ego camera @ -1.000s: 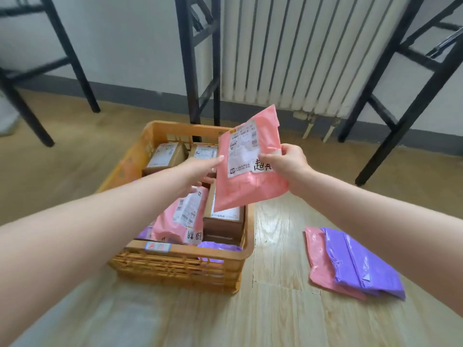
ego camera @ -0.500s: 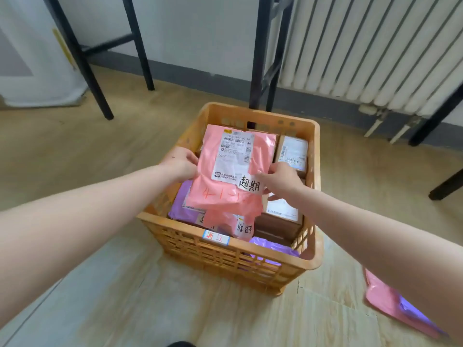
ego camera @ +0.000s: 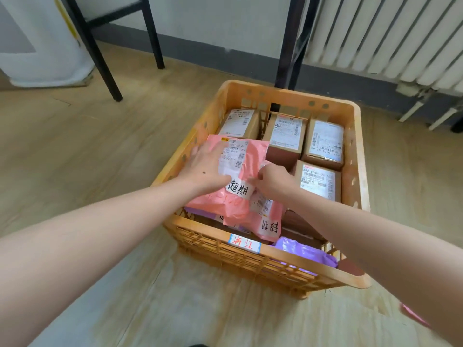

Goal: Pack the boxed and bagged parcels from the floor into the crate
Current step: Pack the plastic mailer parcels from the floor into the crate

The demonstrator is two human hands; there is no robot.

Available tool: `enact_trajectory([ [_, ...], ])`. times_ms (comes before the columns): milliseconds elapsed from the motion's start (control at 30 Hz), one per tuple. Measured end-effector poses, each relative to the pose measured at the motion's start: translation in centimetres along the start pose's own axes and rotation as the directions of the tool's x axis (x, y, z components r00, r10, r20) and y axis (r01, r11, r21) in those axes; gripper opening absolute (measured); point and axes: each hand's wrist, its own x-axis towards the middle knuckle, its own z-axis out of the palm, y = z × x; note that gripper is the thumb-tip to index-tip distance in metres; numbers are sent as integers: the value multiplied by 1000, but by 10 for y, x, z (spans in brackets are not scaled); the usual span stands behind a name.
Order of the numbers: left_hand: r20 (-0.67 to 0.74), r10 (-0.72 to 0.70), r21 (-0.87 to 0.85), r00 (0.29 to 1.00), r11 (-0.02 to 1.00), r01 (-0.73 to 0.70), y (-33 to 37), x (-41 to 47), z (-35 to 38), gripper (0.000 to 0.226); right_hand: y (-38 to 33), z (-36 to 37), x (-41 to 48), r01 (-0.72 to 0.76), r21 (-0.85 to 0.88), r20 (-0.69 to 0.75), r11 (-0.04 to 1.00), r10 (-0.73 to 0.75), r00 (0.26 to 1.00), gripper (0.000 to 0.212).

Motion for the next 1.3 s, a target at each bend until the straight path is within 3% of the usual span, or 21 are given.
enact_trajectory([
  [67,126,106,-69,986,993,-98,1,-1,9,81,-5,5,3,17,-104,-26,994,-20,999,30],
  [167,312,109,23,944,992,-122,-2,1,24,79,-6,12,3,22,-197,-105,980,-44,994,41],
  [267,415,30,134,910,987,-93,-6,4,36,82,-3,14,-1,36,-179,-272,983,-85,958,78],
  [367,387,44,201,921,971,-131,-8,12,41,96,0,15,0,60,-92,-255,994,-82,963,109],
  [500,405,124,269,906,931,-247,-12,29,43,114,1,38,0,139,-38,-101,989,-143,985,91],
  [600,436,157,331,886,888,-320,-16,39,52,121,3,59,-1,125,-191,-57,974,-138,989,79],
  [700,460,183,376,869,846,-378,-21,46,64,124,5,71,4,98,-316,-52,944,-120,991,89],
  [900,493,110,330,863,894,-302,-30,60,77,131,5,81,22,66,-221,3,973,-67,998,97],
  [1300,501,26,355,865,905,-233,-24,61,82,130,5,75,28,40,-277,107,960,-11,994,96],
])
